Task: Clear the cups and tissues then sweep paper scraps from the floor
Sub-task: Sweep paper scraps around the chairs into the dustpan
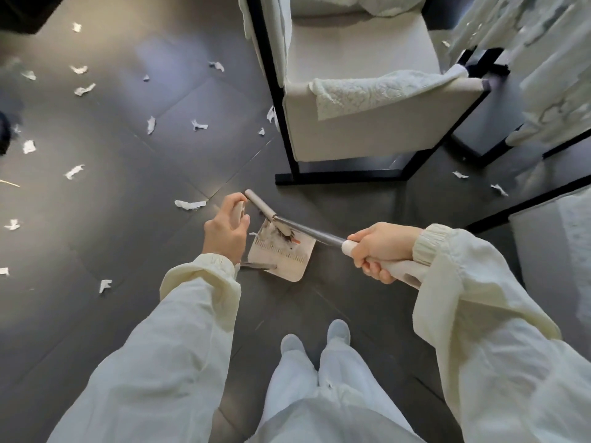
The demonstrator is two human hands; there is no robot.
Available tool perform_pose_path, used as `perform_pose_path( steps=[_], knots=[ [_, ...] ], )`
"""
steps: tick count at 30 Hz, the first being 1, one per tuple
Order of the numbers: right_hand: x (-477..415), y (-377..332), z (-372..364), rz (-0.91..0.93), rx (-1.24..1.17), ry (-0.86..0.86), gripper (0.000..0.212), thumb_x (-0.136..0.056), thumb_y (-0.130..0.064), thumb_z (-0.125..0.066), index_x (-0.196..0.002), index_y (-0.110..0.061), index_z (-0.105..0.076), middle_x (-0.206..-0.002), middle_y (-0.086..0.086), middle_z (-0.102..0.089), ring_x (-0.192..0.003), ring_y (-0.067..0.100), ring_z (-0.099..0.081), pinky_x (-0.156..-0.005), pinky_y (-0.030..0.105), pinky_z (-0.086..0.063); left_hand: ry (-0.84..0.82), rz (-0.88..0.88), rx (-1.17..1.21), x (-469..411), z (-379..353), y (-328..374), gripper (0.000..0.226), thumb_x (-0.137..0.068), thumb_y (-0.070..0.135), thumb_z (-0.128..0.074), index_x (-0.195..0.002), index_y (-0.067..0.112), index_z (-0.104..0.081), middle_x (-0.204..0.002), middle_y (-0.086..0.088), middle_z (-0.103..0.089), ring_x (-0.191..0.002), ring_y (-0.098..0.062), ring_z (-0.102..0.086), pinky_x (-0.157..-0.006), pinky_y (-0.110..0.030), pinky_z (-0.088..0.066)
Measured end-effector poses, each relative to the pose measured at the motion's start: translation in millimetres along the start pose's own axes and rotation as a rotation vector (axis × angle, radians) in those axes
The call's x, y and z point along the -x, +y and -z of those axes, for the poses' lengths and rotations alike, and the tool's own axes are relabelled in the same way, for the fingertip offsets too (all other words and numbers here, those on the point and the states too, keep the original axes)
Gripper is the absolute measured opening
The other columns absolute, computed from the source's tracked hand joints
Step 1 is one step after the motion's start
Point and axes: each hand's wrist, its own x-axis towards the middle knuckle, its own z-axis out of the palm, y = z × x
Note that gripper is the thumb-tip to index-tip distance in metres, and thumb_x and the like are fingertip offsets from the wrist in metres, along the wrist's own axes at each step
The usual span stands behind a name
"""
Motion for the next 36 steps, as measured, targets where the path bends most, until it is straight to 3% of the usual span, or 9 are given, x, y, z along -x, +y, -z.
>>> perform_pose_path(
  steps=[6, 9, 14, 19, 22, 24, 30, 33, 36],
  knots=[
    [25, 45, 33, -0.005, -0.110, 0.148, 0.039, -0.085, -0.002, -0.050, -0.117, -0.023, -0.050, -0.057, 0.007, -0.049, -0.036, 0.009, -0.044, -0.037, 0.017, -0.038, -0.079, -0.126, 0.010, 2, -28, 33, 0.028, -0.091, 0.016, -0.052, -0.101, 0.042, -0.049, -0.070, 0.005, -0.052, -0.048, -0.018, -0.046, -0.048, -0.028, -0.044],
    [38, 73, 60, -0.042, -0.126, 0.205, 0.027, -0.085, -0.003, -0.049, -0.109, -0.014, -0.055, -0.057, 0.007, -0.048, -0.039, 0.011, -0.043, -0.038, 0.018, -0.038, -0.108, -0.153, 0.001, 8, -51, 51, 0.029, -0.092, 0.016, -0.053, -0.103, 0.042, -0.050, -0.070, -0.001, -0.054, -0.045, -0.014, -0.047, -0.043, -0.024, -0.043],
    [53, 120, 109, -0.085, -0.233, 0.263, 0.030, -0.086, 0.000, -0.045, -0.112, -0.007, -0.058, -0.059, 0.008, -0.044, -0.041, 0.014, -0.040, -0.037, 0.018, -0.037, -0.176, -0.216, -0.024, 22, -97, 84, 0.028, -0.091, 0.012, -0.055, -0.104, 0.037, -0.052, -0.064, 0.011, -0.052, -0.048, -0.011, -0.049, -0.059, -0.037, -0.055],
    [46, 151, 157, -0.086, -0.238, 0.353, 0.013, -0.084, 0.004, -0.042, -0.076, -0.002, -0.050, -0.055, 0.009, -0.044, -0.048, 0.021, -0.039, -0.047, 0.026, -0.037, -0.244, -0.219, -0.019, 25, -156, 127, 0.036, -0.092, 0.012, -0.054, -0.097, 0.047, -0.050, -0.076, 0.019, -0.056, -0.058, -0.004, -0.052, -0.068, -0.040, -0.056],
    [42, 166, 199, -0.080, -0.303, 0.409, 0.012, -0.085, 0.004, -0.045, -0.088, 0.001, -0.056, -0.061, 0.010, -0.048, -0.059, 0.025, -0.048, -0.061, 0.029, -0.044, -0.275, -0.227, -0.012, 19, -194, 159, 0.032, -0.092, 0.011, -0.054, -0.098, 0.043, -0.052, -0.077, 0.016, -0.056, -0.058, -0.008, -0.052, -0.069, -0.042, -0.055],
    [38, 177, 228, -0.046, -0.344, 0.447, 0.024, -0.084, 0.003, -0.047, -0.103, 0.003, -0.061, -0.068, 0.011, -0.051, -0.068, 0.026, -0.052, -0.068, 0.029, -0.046, -0.299, -0.237, -0.010, 12, -219, 179, 0.034, -0.092, 0.011, -0.055, -0.095, 0.044, -0.052, -0.074, 0.016, -0.056, -0.055, -0.004, -0.050, -0.068, -0.039, -0.053],
    [21, 196, 300, -0.053, -0.580, 0.496, 0.041, -0.089, 0.004, -0.043, -0.129, 0.000, -0.052, -0.067, 0.009, -0.047, -0.060, 0.021, -0.045, -0.061, 0.027, -0.039, -0.328, -0.256, 0.040, -1, -283, 230, 0.031, -0.092, 0.009, -0.055, -0.098, 0.040, -0.052, -0.060, 0.012, -0.050, -0.047, -0.001, -0.048, -0.065, -0.033, -0.049],
    [8, 198, 325, -0.040, -0.723, 0.524, 0.040, -0.091, 0.003, -0.042, -0.129, -0.007, -0.049, -0.070, 0.009, -0.046, -0.054, 0.016, -0.042, -0.052, 0.025, -0.037, -0.392, -0.297, 0.045, -22, -315, 256, 0.034, -0.093, 0.008, -0.055, -0.097, 0.042, -0.051, -0.052, 0.011, -0.043, -0.042, -0.003, -0.044, -0.059, -0.028, -0.046],
    [-12, 190, 353, -0.047, -0.767, 0.564, 0.043, -0.093, 0.000, -0.042, -0.134, -0.013, -0.047, -0.075, 0.010, -0.048, -0.054, 0.014, -0.043, -0.049, 0.023, -0.038, -0.467, -0.336, 0.033, -50, -345, 282, 0.042, -0.093, 0.010, -0.055, -0.092, 0.051, -0.048, -0.052, 0.014, -0.049, -0.045, 0.001, -0.049, -0.054, -0.020, -0.044]
  ],
)
